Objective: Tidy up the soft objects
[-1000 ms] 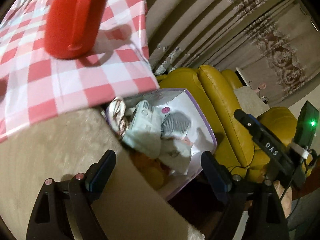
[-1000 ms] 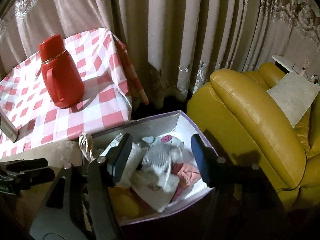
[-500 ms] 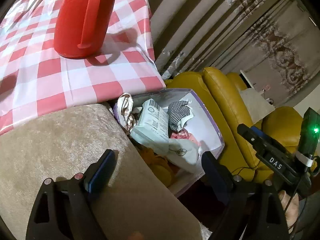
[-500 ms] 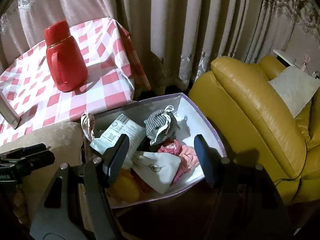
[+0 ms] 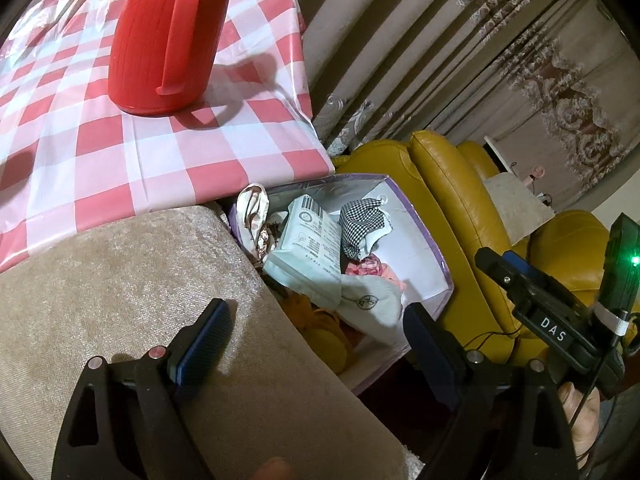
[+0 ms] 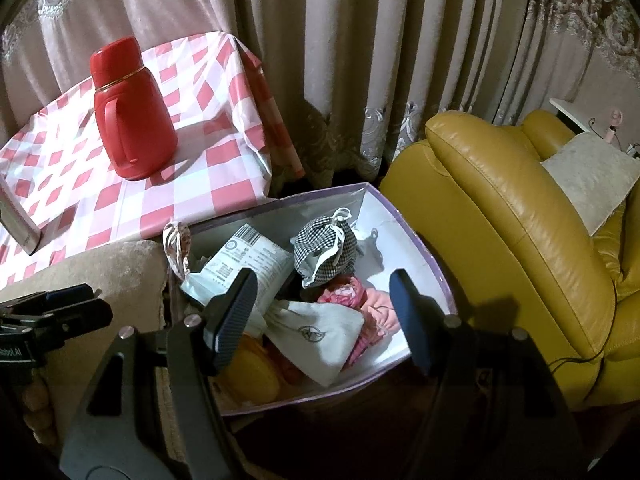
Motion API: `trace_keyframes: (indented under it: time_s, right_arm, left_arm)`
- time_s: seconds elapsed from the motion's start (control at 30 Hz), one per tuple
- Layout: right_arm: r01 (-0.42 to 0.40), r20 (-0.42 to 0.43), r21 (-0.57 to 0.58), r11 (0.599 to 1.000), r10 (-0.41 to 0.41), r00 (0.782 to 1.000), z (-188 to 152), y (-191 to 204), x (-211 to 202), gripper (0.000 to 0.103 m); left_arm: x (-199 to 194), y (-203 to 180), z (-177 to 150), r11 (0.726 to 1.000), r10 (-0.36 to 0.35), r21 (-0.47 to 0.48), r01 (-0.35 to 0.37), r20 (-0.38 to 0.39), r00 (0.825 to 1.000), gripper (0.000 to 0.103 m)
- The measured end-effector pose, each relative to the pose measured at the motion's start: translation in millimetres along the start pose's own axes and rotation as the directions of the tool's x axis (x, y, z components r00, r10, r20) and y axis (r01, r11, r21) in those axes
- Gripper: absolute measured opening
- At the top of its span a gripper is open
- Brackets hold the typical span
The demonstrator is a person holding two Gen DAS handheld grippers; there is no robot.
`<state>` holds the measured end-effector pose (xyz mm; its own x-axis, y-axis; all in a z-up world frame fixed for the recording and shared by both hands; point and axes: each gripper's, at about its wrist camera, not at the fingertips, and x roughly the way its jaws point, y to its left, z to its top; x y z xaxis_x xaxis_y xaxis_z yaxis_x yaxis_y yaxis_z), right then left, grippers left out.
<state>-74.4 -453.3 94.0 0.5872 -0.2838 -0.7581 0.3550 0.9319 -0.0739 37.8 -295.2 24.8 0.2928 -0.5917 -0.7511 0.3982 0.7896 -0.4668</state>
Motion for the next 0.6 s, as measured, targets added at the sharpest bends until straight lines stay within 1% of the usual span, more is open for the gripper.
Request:
trace_keyframes:
  time_s: [0.6]
  right_arm:
    - [-0.001, -0.003, 0.003, 1.0, 0.001, 1.0, -2.4, 0.3, 1.4, 0.073]
  left_arm:
    - [2.1, -0.2, -0.1, 1.0, 0.005, 0.004, -0.005, -0.007, 1.0, 0.089]
